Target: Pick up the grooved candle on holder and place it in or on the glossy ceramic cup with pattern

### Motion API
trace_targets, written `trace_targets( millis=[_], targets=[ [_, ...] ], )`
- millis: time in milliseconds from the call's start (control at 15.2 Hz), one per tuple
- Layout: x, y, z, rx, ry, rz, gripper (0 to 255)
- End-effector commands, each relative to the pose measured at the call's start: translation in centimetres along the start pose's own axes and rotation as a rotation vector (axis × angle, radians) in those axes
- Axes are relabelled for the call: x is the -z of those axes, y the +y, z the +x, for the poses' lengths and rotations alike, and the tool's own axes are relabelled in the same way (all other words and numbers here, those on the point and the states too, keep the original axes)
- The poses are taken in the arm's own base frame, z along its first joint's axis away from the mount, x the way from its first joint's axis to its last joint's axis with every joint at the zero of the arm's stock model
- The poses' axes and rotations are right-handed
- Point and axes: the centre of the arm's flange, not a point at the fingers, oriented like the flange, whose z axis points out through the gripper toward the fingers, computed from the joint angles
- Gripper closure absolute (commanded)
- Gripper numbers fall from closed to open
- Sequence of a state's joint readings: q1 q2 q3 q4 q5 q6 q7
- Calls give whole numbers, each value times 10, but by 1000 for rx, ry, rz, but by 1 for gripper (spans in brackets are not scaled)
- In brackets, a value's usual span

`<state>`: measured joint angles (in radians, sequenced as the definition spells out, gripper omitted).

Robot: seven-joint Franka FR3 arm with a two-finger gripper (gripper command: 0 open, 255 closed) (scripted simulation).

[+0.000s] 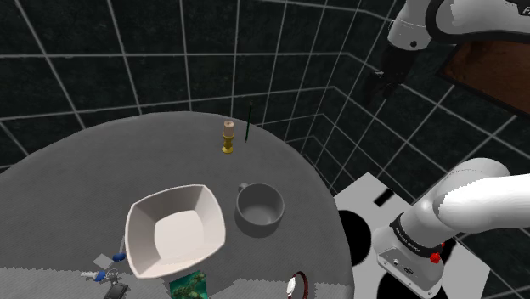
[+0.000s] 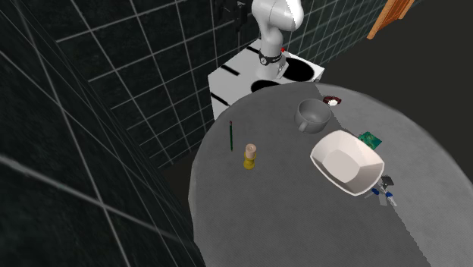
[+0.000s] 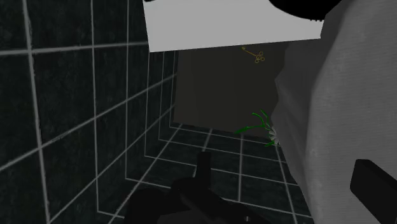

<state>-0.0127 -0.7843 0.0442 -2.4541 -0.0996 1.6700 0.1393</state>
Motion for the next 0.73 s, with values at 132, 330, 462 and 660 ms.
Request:
trace_targets(
  millis=[132, 330, 462, 660],
  targets=[
    [-8, -18, 18, 10, -11, 10, 0],
    [-19, -44, 45, 25, -28, 24, 0],
    [-27, -62, 63, 35, -40, 34, 0],
    [-39, -90, 89, 50, -57, 49, 0]
  ],
)
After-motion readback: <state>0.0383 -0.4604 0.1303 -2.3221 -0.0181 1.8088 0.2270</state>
